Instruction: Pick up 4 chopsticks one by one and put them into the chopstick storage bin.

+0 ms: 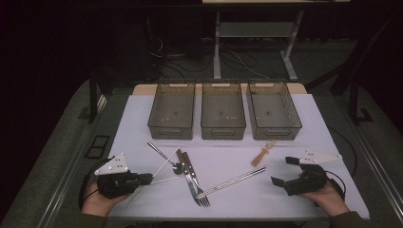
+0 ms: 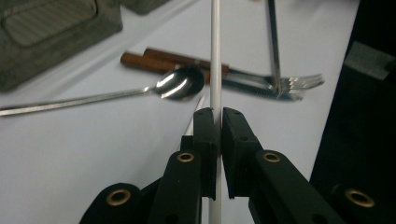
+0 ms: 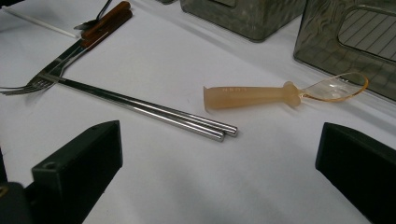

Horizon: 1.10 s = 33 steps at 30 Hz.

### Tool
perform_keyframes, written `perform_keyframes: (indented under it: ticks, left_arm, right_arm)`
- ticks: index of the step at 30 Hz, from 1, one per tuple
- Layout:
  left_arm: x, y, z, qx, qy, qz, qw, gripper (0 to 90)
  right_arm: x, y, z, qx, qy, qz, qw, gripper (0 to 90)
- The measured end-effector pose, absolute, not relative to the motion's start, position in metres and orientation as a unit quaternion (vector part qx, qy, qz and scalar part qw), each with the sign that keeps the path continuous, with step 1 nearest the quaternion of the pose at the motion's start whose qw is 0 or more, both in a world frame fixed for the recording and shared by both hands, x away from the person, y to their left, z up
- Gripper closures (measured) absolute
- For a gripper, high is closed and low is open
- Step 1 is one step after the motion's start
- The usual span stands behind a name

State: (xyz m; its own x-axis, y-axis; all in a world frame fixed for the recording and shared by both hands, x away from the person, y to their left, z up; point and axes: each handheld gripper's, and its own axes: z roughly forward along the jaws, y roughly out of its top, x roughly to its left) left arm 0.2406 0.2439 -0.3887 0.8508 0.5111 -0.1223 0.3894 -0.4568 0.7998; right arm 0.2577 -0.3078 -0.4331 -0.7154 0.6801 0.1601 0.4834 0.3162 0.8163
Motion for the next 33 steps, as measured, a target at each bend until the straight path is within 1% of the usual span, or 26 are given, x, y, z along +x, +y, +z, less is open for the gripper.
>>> perform_keyframes:
  ticks: [13, 26, 33]
  left_arm:
    - [0.262, 0.221, -0.364, 0.830, 0.263, 0.096, 0.483, 84.8]
    - [0.293, 0.199, -0.358, 0.808, 0.299, 0.110, 0.495, 84.7]
    - [0.308, 0.195, -0.356, 0.801, 0.314, 0.116, 0.496, 84.8]
  right_arm:
    - [0.258, -0.308, -0.433, 0.363, 0.804, 0.459, 0.107, 0.5]
    - [0.259, -0.309, -0.433, 0.362, 0.804, 0.460, 0.106, 0.5]
    - [0.259, -0.308, -0.434, 0.359, 0.804, 0.463, 0.105, 0.5]
